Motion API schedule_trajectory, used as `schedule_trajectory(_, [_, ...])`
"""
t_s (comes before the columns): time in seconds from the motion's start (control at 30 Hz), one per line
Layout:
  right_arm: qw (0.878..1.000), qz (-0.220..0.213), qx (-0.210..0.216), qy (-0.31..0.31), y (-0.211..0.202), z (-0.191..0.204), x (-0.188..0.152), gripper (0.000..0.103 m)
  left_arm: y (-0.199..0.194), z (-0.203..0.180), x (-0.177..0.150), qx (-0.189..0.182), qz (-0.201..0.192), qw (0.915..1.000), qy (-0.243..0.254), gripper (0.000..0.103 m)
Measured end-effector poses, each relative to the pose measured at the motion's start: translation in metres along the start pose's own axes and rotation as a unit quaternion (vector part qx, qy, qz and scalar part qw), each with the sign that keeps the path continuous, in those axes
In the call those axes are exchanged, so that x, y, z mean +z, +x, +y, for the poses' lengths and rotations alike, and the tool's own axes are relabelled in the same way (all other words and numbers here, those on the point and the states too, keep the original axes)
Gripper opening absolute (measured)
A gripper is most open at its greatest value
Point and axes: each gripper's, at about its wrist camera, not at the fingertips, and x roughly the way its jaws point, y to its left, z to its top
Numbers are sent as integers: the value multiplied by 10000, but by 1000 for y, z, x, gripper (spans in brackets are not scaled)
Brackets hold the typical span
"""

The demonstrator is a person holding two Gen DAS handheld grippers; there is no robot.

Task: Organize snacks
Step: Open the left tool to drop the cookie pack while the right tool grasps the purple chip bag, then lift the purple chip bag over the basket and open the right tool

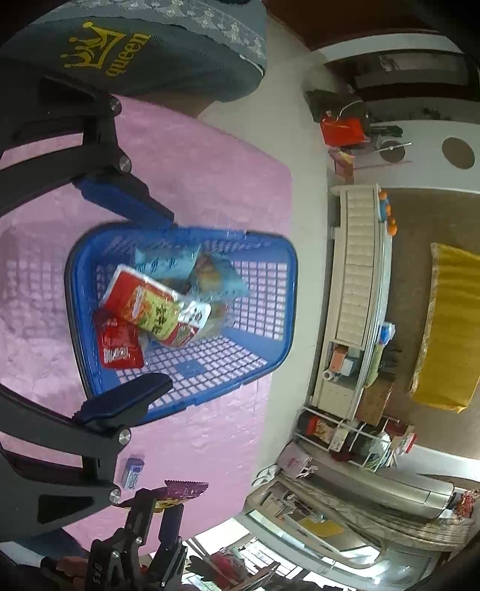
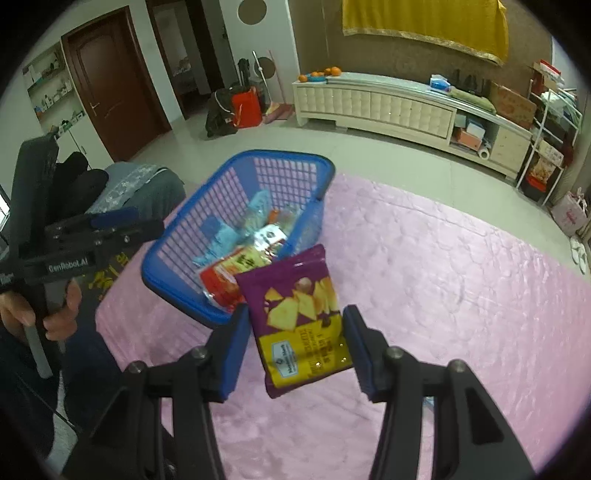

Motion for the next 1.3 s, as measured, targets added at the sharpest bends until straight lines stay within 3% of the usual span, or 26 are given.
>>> schedule_trajectory(0.13, [9999,50,-46,-102,-2,8,17,56,-7,13,-2,249,-100,9996,78,79])
schedule_trajectory(0.33, [9998,174,41,-77,12,25,35,56,-9,36,-7,297,-108,9994,-132,79])
schedule_trajectory(0.73, [9974,697,2,-170,75,49,58,56,11,66,-12,409,35,9989,-232,79])
schedule_trajectory(0.97, [9933,990,-508,-322,105,50,58,56,23,70,-17,399,181,9989,-188,79])
schedule_trajectory(1.23, [9867,982,-992,-831,96,63,51,57,18,65,-22,452,104,9989,-105,82])
schedule_trajectory(1.3, [9866,915,-975,-939,88,67,50,64,15,64,-24,468,94,9988,-91,82])
